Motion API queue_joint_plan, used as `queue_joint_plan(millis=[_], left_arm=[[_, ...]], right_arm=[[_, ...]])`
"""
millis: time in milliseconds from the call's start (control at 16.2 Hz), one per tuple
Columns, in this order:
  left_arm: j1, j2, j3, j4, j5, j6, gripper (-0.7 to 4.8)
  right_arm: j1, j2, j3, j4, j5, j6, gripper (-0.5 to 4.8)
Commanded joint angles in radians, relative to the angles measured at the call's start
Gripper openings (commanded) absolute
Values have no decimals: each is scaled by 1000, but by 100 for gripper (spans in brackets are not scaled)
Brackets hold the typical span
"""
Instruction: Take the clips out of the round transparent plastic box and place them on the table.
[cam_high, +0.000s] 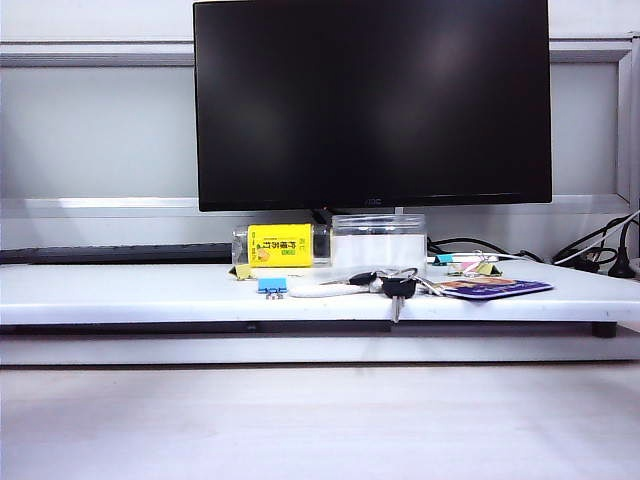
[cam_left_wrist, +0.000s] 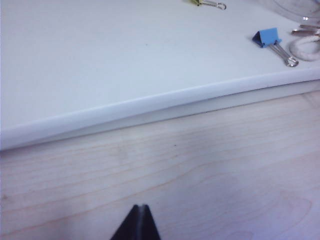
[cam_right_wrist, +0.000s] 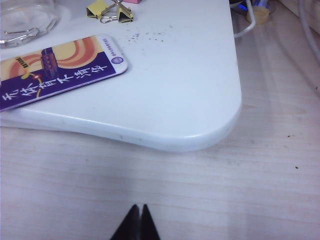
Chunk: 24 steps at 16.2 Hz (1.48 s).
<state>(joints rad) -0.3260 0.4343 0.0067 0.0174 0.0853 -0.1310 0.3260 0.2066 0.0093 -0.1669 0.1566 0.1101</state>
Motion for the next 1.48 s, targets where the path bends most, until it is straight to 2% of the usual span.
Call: queue_joint_plan(millis=[62, 185, 925, 1233, 1357, 1480], left_arm=[[-1, 1, -2, 1, 54, 0, -3], [-1, 1, -2, -2, 99, 0, -3], [-1, 1, -2, -2, 98, 0, -3], [2, -207, -2, -29, 92, 0, -3], [52, -277, -2, -30, 124, 0, -3], [165, -302, -2, -30, 132, 0, -3]], right_arm=[[1, 0, 1, 7, 2, 2, -6], [1, 0, 1, 7, 2, 2, -6], [1, -1, 1, 7, 2, 2, -6], [-12, -91, 1, 14, -2, 2, -6], [-86, -133, 1, 15, -1, 2, -6], [-167, -145, 1, 14, 3, 2, -6]])
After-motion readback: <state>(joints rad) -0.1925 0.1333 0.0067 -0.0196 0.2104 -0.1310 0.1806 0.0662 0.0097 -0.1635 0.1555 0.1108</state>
